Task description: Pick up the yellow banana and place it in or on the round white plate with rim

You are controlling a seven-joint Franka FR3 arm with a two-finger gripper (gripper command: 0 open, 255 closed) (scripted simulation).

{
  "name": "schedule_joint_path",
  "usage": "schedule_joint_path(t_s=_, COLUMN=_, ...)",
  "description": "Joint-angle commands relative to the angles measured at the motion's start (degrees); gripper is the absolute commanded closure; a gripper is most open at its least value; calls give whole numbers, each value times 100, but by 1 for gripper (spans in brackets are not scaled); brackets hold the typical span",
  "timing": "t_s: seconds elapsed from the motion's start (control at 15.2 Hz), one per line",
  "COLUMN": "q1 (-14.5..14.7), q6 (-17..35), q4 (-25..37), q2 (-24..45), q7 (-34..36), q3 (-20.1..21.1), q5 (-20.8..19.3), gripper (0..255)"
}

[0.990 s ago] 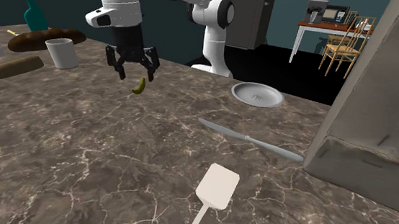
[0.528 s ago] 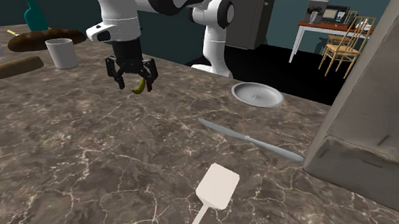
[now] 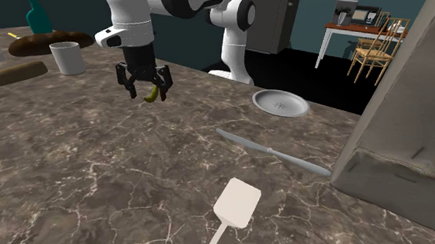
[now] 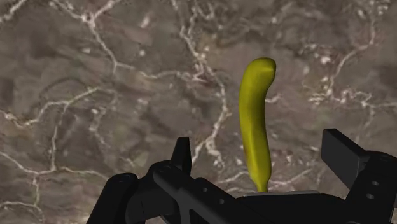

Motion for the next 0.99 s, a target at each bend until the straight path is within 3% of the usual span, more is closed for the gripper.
schedule_joint_path(t_s=0.0, q1=0, q6=0, q4=0, q2=0, q7=0, q3=0, q5=0, gripper=255)
schedule_joint_path(t_s=0.59, q1=0, q6=1, q4=-2, q2=-1, q7=0, q3=0, q5=0, gripper=255)
schedule_joint_path(t_s=0.92, q1=-2, q6=-406, q4=506, q2=102, q7=-11, q3=-6, q5=19, gripper=255)
